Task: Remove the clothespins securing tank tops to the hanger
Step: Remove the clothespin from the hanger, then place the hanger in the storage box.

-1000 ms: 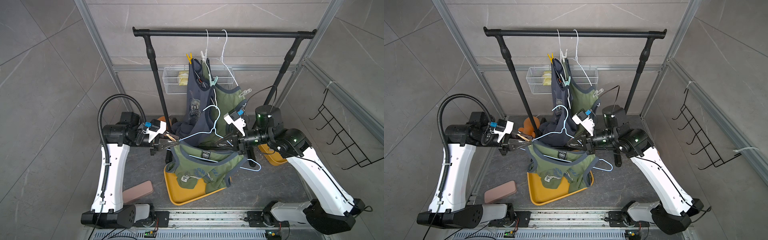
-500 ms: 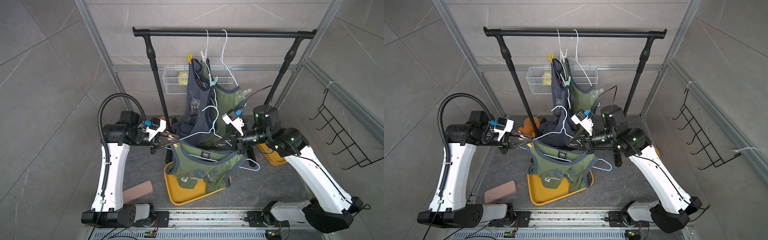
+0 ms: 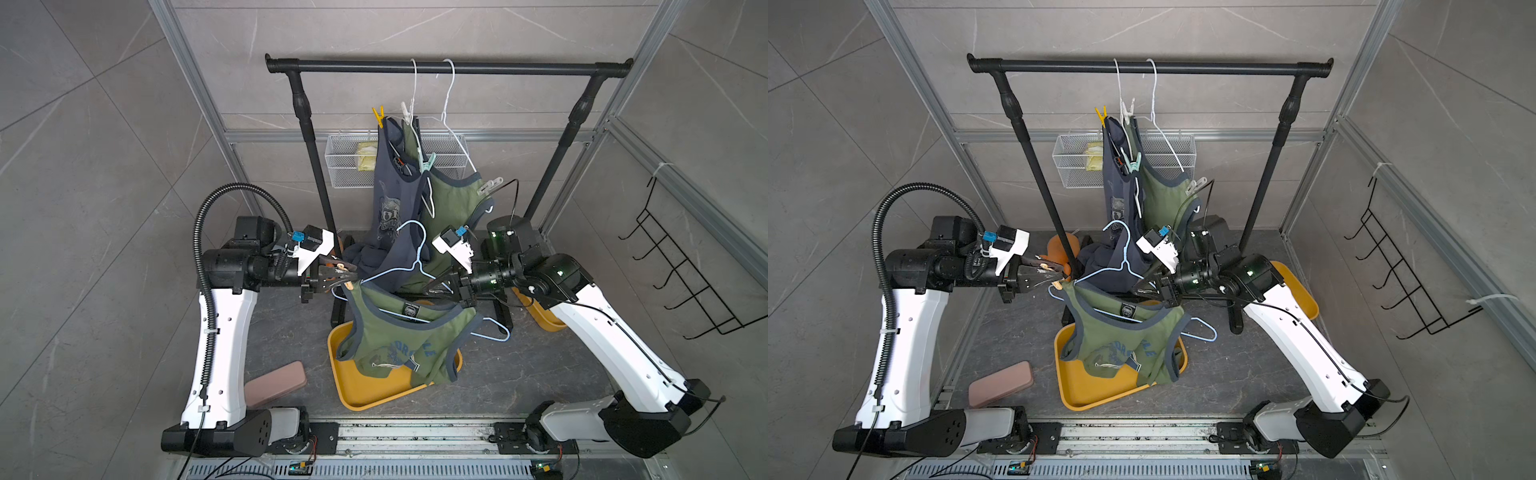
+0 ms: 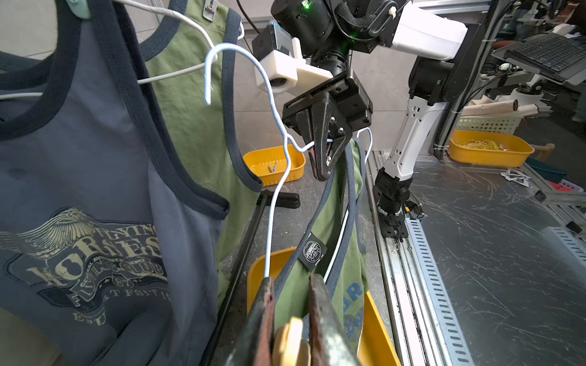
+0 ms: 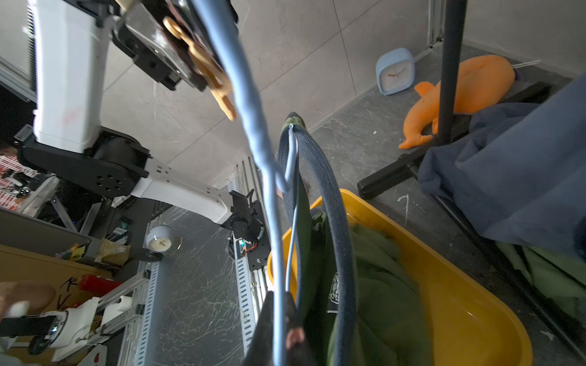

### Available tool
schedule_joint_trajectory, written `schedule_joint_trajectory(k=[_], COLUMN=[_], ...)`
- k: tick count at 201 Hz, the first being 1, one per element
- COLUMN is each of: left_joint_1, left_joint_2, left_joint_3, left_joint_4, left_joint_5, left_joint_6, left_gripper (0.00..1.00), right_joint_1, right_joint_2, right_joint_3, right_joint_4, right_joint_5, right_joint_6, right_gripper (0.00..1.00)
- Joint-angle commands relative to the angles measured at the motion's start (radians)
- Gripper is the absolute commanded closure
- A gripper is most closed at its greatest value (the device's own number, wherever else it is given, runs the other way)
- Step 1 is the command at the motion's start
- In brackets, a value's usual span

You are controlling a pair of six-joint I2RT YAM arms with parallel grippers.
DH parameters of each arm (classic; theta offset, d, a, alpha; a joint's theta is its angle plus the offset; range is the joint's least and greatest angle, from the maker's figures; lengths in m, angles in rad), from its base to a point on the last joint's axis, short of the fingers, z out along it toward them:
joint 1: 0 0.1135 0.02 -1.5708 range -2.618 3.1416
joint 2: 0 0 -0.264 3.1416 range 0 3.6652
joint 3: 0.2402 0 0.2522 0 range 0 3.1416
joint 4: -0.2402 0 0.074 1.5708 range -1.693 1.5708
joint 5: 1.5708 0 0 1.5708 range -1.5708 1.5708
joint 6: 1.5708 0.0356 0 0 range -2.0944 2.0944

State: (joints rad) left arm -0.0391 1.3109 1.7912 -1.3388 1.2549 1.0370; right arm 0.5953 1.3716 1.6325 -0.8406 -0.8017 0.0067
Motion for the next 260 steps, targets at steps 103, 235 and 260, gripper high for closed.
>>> schedule_joint_trajectory(k=[103, 235, 260], left_joint_1=[0.001, 0.001, 0.0], left_joint_2=[-0.163, -0.155, -0.157], left_joint_3=[-0.078, -0.182, -0.183], left_joint_4=[0.217, 0.421, 0.42], left_joint_5=[-0.086, 0.031, 0.032], left_joint_6=[-0.418, -0.758, -0.76], left_gripper=[1.0, 1.0, 1.0], right_joint_1=[0.137, 0.161, 0.162], right_joint_2=[0.289, 0.196, 0.193], right_joint_3=[-0.235, -0.319, -0.323], right_joint_4=[0.225, 0.319, 0.316], right_joint_5=[0.166, 0.33, 0.406], right_joint_6=[-0.026, 0.027, 0.032], right_gripper=[0.99, 0.52, 0.5])
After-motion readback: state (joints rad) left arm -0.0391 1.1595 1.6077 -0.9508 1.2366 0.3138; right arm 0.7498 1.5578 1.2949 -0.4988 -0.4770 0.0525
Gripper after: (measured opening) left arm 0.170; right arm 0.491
